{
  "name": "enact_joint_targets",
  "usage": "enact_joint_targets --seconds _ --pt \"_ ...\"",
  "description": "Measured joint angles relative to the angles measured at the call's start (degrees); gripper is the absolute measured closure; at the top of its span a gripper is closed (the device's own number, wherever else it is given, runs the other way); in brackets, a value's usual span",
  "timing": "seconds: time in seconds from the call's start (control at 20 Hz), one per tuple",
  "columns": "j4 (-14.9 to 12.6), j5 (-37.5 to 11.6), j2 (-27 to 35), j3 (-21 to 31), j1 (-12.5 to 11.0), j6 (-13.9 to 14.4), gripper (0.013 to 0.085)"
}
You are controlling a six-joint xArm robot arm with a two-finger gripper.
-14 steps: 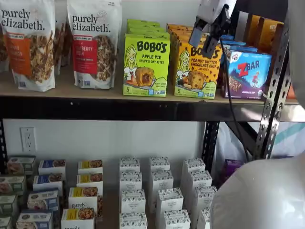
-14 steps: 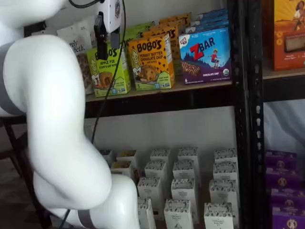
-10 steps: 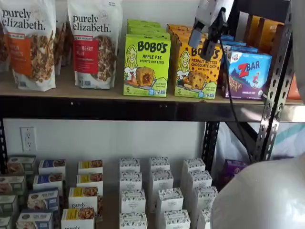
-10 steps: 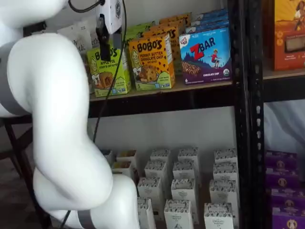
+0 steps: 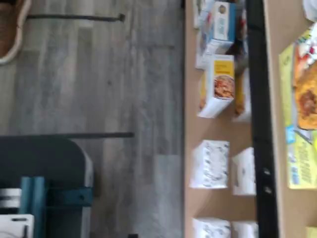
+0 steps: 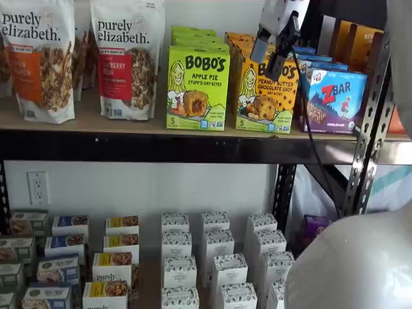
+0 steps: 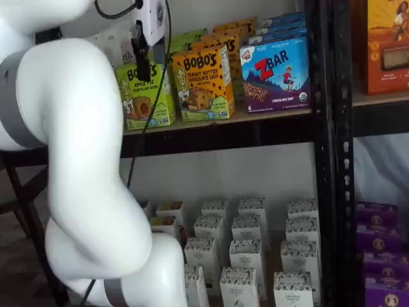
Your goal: Pick up the orange box on the top shelf, the fifth box from the left
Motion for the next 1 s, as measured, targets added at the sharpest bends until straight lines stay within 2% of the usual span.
enact_joint_targets --seconds 0.2,0.35,0.75,1.0 --pt "-5.57 -5.49 -1.57 1.79 1.91 0.23 0.013" --pt "-8.24 -7.58 -1.82 2.23 2.18 -0.23 0.013" --pt "-8.54 -5.39 0.6 -0.83 0.23 -2.2 0.013" --pt "-9.09 -3.74 3.48 -4.61 -0.57 -3.15 0.013"
